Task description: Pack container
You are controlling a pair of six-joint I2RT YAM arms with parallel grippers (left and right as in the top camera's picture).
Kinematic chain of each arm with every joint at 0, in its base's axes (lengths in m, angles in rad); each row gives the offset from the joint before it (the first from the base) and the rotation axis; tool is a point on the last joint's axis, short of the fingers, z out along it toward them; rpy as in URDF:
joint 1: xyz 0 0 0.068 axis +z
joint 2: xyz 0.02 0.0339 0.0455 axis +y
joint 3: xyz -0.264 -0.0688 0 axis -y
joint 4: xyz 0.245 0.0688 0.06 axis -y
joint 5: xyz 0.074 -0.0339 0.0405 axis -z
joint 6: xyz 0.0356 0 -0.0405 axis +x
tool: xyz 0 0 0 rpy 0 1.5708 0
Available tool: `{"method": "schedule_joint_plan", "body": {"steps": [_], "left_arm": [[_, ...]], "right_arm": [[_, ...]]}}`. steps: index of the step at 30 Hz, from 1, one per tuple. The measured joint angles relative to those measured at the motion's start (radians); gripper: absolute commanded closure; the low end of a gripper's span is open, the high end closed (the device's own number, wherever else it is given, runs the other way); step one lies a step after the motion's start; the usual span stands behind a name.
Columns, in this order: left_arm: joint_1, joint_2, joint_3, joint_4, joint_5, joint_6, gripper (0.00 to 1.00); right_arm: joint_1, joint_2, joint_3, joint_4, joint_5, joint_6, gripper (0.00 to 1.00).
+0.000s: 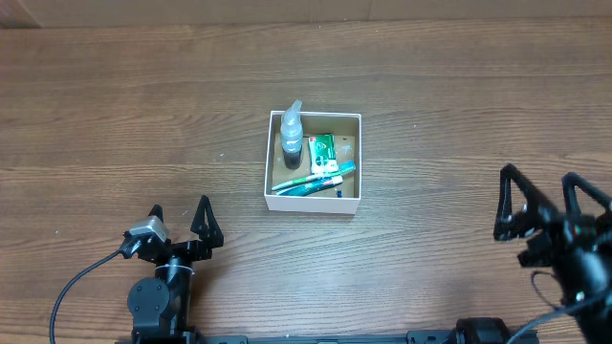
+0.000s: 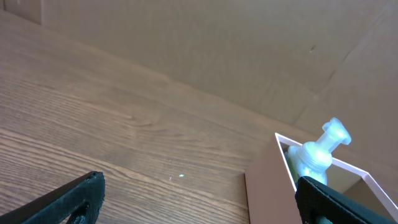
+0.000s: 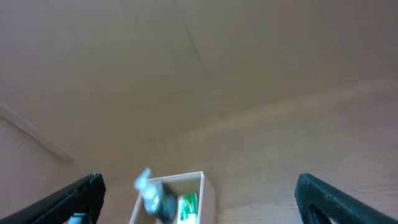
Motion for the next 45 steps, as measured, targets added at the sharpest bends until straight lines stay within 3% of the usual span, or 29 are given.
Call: {"method": "schedule_joint_plan", "body": {"steps": [8, 20, 36, 45], "left_arm": [[0.0, 0.0, 0.0, 0.0, 0.0, 0.0, 0.0], [0.0, 0.0, 0.0, 0.0, 0.0, 0.0, 0.0], [0.0, 0.0, 0.0, 0.0, 0.0, 0.0, 0.0], [0.0, 0.0, 0.0, 0.0, 0.0, 0.0, 0.0]], "right_arm": [[0.0, -0.226, -0.438, 0.391, -0.018, -0.002, 0.0], [-0.02, -0.439, -0.927, 1.011, -0.012, -0.004, 0.0], [-0.02, -0.565, -1.188, 1.08, 0.031, -0.01, 0.0], [-0.02, -0.578, -1.279, 1.084, 0.031, -0.169, 0.0]]}}
